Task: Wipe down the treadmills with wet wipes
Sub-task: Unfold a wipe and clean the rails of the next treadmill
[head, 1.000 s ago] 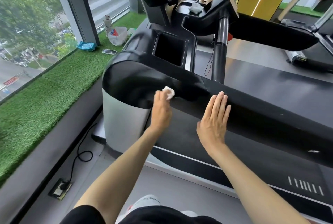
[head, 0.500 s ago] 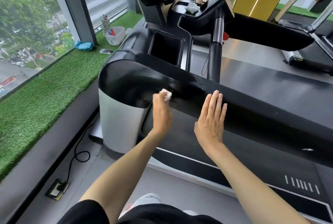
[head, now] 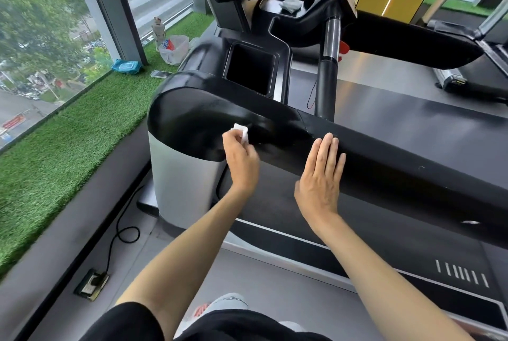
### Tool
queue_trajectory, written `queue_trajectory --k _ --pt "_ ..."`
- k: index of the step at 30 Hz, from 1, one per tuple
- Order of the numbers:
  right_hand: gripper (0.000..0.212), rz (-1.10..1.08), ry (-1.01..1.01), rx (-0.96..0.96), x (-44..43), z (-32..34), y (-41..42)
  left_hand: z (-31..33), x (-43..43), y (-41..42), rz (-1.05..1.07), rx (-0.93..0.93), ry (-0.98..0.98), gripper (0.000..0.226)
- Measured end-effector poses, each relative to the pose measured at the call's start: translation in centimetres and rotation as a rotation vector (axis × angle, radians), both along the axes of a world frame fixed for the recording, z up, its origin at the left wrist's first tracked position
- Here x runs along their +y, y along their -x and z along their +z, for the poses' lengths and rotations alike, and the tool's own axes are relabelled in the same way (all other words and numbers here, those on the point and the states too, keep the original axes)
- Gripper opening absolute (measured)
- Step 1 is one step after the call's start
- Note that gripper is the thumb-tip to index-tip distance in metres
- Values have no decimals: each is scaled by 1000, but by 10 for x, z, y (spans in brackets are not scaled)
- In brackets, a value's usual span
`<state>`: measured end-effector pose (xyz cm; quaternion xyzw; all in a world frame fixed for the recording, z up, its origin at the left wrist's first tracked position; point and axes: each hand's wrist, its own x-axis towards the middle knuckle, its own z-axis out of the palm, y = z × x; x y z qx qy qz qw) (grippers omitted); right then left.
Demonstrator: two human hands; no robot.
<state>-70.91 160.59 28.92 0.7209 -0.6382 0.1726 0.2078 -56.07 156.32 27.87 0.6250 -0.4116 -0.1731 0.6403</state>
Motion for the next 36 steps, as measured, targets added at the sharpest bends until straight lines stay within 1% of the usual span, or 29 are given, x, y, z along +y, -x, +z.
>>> queue_trajectory --k 1,2,4,5,6,7,8,11,12,13,14,15,17,18,19,21,23,25,27,28,30,32,34,35,36 --pt "92 -1 -3 -1 0 0 -1 5 1 8 -10 -6 18 22" --pt "92 -2 -6 3 0 -1 0 6 5 20 -50 -66 60 22" --pt "91 -3 -5 19 -1 -1 2 -3 17 46 -203 -260 147 27" --pt "91 -2 -4 28 -1 -1 4 -10 22 52 -271 -316 169 31" --pt "90 3 -2 38 -1 0 5 -13 24 50 -310 -307 168 34" --pt "89 10 3 47 -1 -1 6 -12 22 42 -307 -246 152 36" --pt "89 13 7 51 -2 -1 7 -10 18 31 -259 -171 119 36" --pt "91 4 13 29 -2 -1 5 7 0 -7 0 100 -32 28" --pt "91 -1 19 20 -2 -2 3 10 -4 -13 56 116 -50 26" --pt "91 -3 23 12 -1 -2 2 12 -5 -12 74 89 -35 25" --pt "91 0 28 7 -2 -3 1 12 -3 -4 49 33 6 25" --pt "90 3 34 8 -2 -3 1 9 3 10 -23 -51 55 25" --pt "87 10 44 21 -3 -4 3 -6 20 44 -239 -255 109 26" --pt "86 17 47 28 -3 -4 5 -13 27 54 -315 -323 122 28" --pt "85 32 52 34 -3 -4 6 -18 30 56 -350 -346 129 28" --pt "87 66 61 54 -5 -4 11 -20 23 42 -299 -288 99 27" --pt "93 90 52 88 -8 -3 17 -13 13 16 -134 -136 15 27" --pt "99 106 43 126 -10 -3 24 -4 1 -13 29 21 -54 21" --pt "101 116 44 146 -11 -3 27 4 -8 -26 133 72 -98 18" --pt "101 123 49 148 -11 -3 27 4 -10 -24 155 91 -107 20" --pt "100 131 62 146 -10 -4 27 1 -4 3 136 135 -106 34" --pt "100 137 70 148 -10 -5 28 -7 13 48 -18 164 -120 40" --pt "97 163 79 168 -11 -5 32 -15 28 81 -148 180 -116 37" --pt "96 178 89 185 -12 -4 36 -13 30 85 -151 222 -117 35" --pt "96 195 96 208 -13 -3 40 -14 25 80 -99 274 -126 31"
